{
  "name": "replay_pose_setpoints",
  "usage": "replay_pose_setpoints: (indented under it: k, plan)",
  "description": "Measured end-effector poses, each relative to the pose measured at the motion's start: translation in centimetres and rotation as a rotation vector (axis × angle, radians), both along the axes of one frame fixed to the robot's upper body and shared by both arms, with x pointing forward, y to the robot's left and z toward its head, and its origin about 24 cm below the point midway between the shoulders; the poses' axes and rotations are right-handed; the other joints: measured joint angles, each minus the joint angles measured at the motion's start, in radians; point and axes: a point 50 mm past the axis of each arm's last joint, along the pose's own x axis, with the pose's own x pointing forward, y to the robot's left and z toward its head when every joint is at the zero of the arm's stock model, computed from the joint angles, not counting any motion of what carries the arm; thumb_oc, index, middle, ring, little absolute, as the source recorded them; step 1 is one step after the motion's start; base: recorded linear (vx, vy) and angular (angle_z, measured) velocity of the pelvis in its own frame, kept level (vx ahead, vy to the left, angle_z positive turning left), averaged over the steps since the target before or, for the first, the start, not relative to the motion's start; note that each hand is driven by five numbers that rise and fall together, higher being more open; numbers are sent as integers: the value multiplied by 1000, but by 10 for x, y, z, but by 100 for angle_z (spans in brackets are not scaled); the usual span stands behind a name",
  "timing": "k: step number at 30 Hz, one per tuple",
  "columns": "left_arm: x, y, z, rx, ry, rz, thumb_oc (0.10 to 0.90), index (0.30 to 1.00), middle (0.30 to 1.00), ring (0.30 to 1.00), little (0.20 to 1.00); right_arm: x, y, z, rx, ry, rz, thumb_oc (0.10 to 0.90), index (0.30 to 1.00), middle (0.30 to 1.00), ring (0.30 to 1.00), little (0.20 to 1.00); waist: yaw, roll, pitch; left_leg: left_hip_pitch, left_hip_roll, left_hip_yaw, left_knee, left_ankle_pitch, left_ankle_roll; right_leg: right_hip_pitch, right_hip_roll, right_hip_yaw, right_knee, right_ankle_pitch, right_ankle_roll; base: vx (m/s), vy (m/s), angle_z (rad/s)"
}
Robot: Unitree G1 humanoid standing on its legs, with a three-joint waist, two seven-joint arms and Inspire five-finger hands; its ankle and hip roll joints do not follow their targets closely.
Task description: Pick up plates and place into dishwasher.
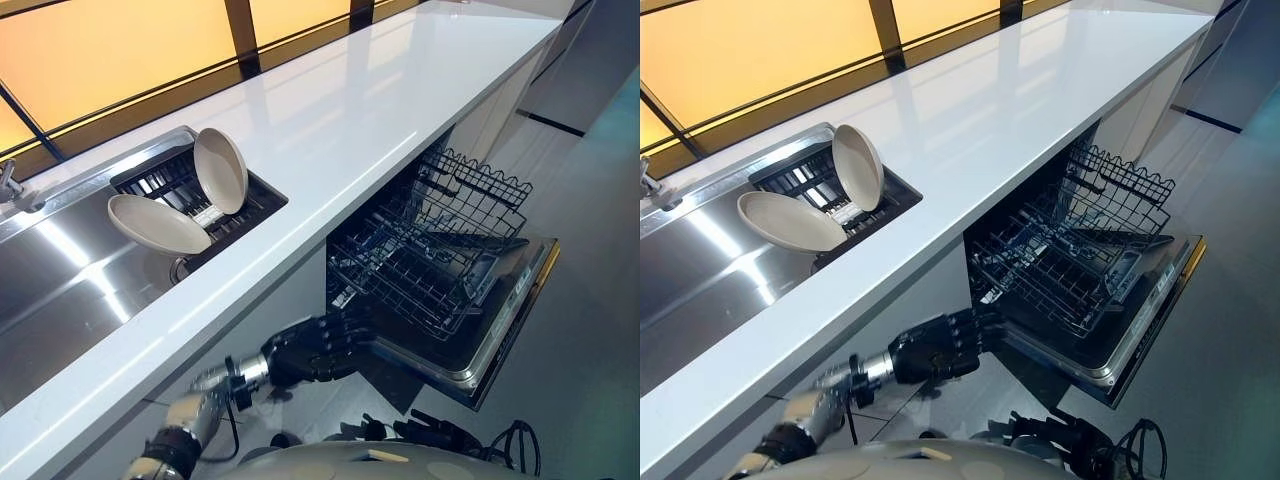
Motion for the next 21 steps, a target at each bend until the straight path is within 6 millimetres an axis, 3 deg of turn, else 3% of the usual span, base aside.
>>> replay_pose_setpoints:
  k: [2,3,5,7,9,13,16,18,19,21]
  plan:
    - [10,-23,46,-292,9,-87,800,900,900,900,900,0,0,0,-2,-10,1,800,900,900,900,900,-7,0,0,-1,0,6,0,-1,0,2,0,3,0,1,-1,62,-54,-4]
    - [10,-28,56,-360,11,-104,800,900,900,900,900,1,0,0,-1,-13,3,800,900,900,900,900,-8,0,1,-1,0,7,0,-1,0,1,1,5,0,1,-1,33,-62,-8]
    - [12,-47,97,-630,-7,-166,800,900,900,900,900,3,2,0,2,-19,12,800,900,900,900,900,-16,-2,2,0,1,12,0,-3,-1,0,3,21,0,1,-1,17,-49,-8]
    - [14,-53,134,-789,-85,-164,800,900,900,900,900,6,4,0,4,-27,28,800,900,900,900,900,-36,-3,3,2,3,18,0,-3,-1,0,5,24,0,1,-1,0,-36,-5]
    - [20,-48,153,-798,-198,-37,800,900,900,900,900,6,5,0,3,-31,26,800,900,900,900,900,-44,-6,4,5,4,18,0,-3,-1,3,6,23,0,-1,1,0,0,0]
    - [43,8,159,-409,-571,541,800,900,900,900,900,2,4,0,-5,-46,-2,800,900,900,900,900,-42,10,8,14,6,7,-1,-7,-1,17,6,17,-5,-3,3,-7,1,3]
    - [43,61,165,-73,-814,925,800,900,900,900,900,-6,3,-1,-8,-71,-66,800,900,900,900,900,-17,18,21,-3,5,-22,-1,-2,2,11,4,-6,-6,-5,1,2,-4,20]
    - [41,78,168,26,-868,1067,800,900,900,900,900,-10,2,-1,-8,-70,-85,800,900,900,900,900,6,17,21,-6,4,-34,0,-1,1,13,4,-13,-6,-7,0,8,-1,20]
    - [39,95,172,161,-936,1168,800,900,900,900,900,-11,1,-1,-9,-67,-91,800,900,900,900,900,28,18,21,-8,4,-39,0,1,-2,15,4,-15,-6,-8,0,5,4,13]
    - [36,113,177,317,-1016,1291,800,900,900,900,900,-15,2,-1,-10,-58,-99,800,900,900,900,900,35,18,20,-14,0,-55,4,6,-3,18,1,-12,-6,-12,1,7,18,30]
